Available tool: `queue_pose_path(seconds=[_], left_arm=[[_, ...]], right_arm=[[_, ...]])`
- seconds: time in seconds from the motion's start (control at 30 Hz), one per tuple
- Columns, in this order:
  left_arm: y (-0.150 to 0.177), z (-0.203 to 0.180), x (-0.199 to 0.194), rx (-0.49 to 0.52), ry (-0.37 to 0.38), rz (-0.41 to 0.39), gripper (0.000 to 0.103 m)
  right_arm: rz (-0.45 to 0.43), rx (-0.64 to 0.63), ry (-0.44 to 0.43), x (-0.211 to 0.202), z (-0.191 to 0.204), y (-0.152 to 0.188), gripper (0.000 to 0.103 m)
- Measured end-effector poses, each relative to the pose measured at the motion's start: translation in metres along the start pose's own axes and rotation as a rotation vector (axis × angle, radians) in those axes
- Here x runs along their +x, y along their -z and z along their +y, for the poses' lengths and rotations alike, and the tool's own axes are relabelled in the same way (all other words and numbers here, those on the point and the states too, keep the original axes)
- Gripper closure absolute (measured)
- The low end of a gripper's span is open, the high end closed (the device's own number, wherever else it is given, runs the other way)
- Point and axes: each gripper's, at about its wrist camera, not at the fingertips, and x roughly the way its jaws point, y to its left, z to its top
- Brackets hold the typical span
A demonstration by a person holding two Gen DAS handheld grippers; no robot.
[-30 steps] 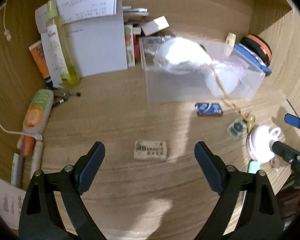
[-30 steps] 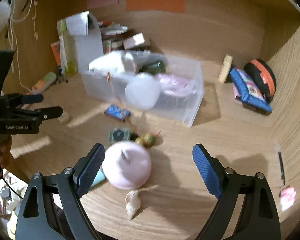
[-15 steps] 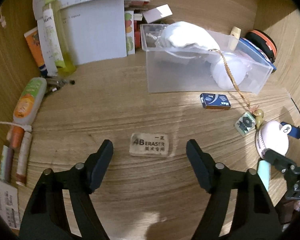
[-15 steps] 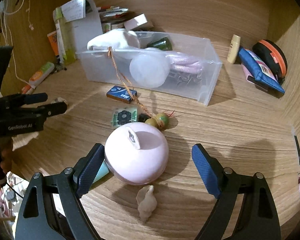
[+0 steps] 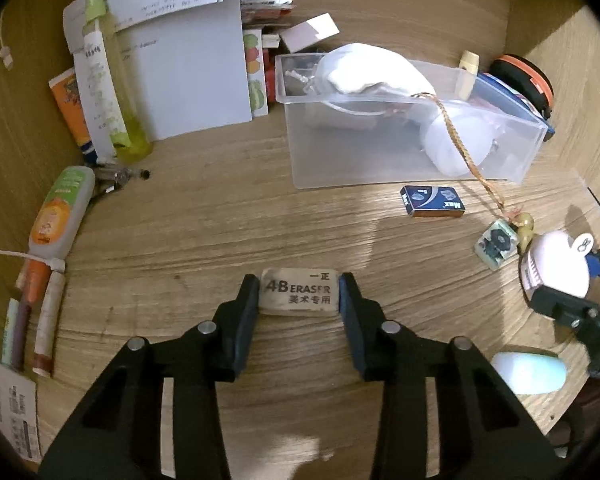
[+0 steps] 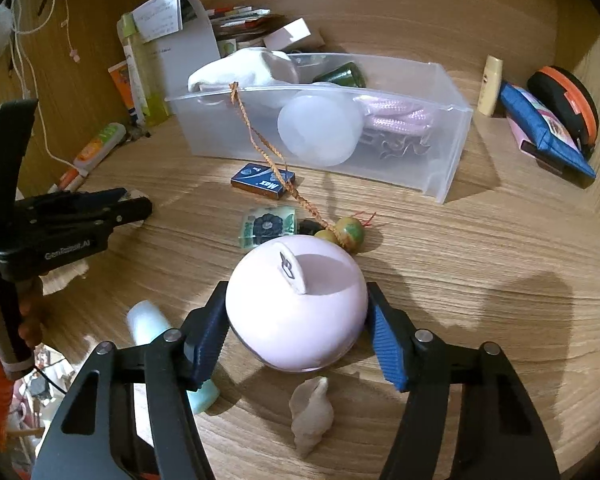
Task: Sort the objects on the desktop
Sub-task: 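Grasp the white eraser with the left tool while the right tool grasps the pink round case, then carry the eraser and pink case over the clear box and open both tools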
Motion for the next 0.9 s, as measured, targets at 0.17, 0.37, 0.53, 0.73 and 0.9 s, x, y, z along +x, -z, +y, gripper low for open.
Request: queue_pose_path(seconds=[0.17,0.37,0.53,0.73,0.9], left_arm=[[-0.001,0.0,0.0,-0.013,-0.004,0.002,0.063],[-0.005,-0.004,-0.008,-0.023,-0.007,-0.035,0.064],[-0.013,-0.004,-0.02,-0.056,0.002,-0.08,0.063],[-0.028,-0.004,-0.036,-0.063,0.024,-0.142,0.063],[-0.042,-0.003,-0.049,-0.071,0.05,-0.193,0.063]], right_arm=[[-0.017,0.023,-0.02,-0.007,-0.006,-0.002,0.042],[-0.055,0.023,-0.014,-0.021,-0.011,-0.01,0.042],[-0.089,0.027,-0.006,-0.033,-0.018,-0.02,0.042],[-0.13,0.027,0.006,-0.046,-0.027,-0.035,0.042],[-0.163,0.018,0.02,-0.054,-0.033,-0.052,0.042]])
